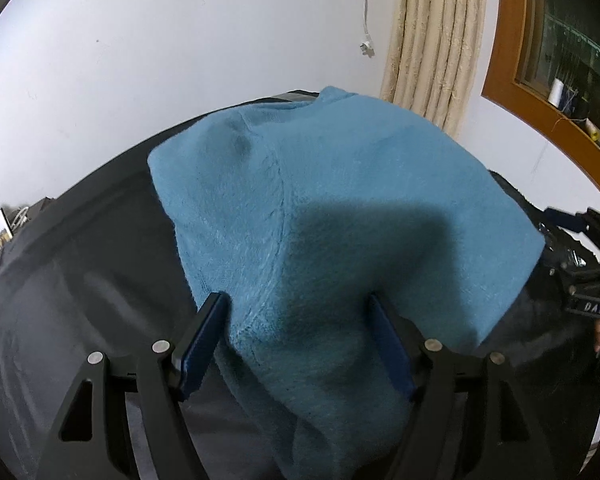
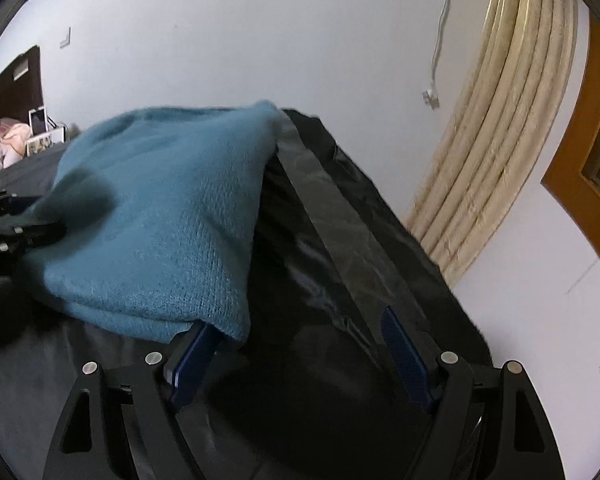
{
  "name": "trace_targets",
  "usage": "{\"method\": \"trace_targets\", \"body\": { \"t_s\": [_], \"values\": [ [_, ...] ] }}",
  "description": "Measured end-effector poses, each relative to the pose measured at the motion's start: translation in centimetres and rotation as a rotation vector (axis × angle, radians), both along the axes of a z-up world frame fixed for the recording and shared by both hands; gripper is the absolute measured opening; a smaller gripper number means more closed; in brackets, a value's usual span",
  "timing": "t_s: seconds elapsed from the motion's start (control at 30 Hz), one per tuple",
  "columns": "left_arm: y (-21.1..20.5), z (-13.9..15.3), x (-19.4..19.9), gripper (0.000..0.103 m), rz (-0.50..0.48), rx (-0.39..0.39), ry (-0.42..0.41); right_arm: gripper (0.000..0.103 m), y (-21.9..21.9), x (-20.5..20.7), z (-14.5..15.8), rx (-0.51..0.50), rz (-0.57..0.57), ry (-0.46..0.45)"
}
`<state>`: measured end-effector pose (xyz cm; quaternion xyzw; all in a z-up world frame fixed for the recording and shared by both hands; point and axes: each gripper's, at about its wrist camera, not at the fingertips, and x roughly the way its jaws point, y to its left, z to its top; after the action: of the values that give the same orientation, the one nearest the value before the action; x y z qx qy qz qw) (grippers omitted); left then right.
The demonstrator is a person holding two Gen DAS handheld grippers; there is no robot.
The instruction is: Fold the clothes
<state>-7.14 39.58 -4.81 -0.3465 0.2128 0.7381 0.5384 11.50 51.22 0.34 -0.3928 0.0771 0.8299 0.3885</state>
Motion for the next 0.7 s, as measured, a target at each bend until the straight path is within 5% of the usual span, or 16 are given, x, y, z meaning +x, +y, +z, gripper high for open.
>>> {"method": "trace_targets", "body": {
  "t_s": [0.13, 0.43, 0.7],
  "values": [
    [-0.1, -0.4, -0.8, 0.079, 0.004, 0.008, -0.057, 0.081, -0.9, -0.3, 0.7, 0.01, 0.025, -0.01],
    [-1.1, 1.3, -0.3, 0.081, 0.036, 0.036, -0.074, 0.083, -4.0, -0.7, 7.4, 0.036, 0.151, 0.249],
    [-1.8, 0.7, -0.4, 0.081, 0.072, 0.006, -0.022, 0.083, -1.8, -7.8, 1.3, 0.03, 0.075, -0.011]
  ]
}}
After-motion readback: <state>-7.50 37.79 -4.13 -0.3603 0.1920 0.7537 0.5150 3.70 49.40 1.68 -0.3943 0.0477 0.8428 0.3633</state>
